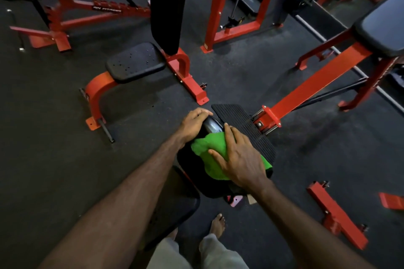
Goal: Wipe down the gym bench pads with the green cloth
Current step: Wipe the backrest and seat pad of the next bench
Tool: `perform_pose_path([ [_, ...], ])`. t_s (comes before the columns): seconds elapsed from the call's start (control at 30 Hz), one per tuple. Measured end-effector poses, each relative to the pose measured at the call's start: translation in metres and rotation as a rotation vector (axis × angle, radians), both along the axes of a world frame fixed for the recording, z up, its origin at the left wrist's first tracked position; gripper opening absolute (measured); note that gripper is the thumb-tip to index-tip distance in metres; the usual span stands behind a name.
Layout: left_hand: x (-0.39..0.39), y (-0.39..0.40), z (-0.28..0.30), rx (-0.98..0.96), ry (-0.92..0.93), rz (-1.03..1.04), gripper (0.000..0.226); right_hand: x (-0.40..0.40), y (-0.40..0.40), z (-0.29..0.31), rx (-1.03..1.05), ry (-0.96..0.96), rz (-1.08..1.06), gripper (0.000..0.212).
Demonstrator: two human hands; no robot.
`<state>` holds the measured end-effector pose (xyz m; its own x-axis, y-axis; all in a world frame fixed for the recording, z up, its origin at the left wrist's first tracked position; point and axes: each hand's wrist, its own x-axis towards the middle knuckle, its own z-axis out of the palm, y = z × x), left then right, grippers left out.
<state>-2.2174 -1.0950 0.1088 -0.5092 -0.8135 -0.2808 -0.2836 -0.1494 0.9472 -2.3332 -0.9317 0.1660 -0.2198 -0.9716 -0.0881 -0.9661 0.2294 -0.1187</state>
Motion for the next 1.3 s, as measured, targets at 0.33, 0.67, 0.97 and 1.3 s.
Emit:
perform_pose_path([
  [0.33, 0.004, 0.000, 0.006, -0.005, -0.034, -0.028, 0.027, 0.010, -0.033, 0.006, 0.073, 0.001, 0.018, 0.096],
  [0.67, 0.001, 0.001, 0.004, -0.015, -0.017, 0.009, 0.030, 0.000, -0.019, 0.004, 0.098, 0.003, 0.000, 0.102],
  [0.97, -0.001, 0.001, -0.001, -0.033, -0.033, 0.007, 0.026, -0.022, 0.038, -0.006, 0.053, -0.090, -0.052, 0.109],
  [1.3, 0.001, -0.004, -0.008, -0.064, -0.083, -0.022, 0.029, -0.006, 0.057, -0.013, -0.114, -0.133, -0.189, 0.103],
])
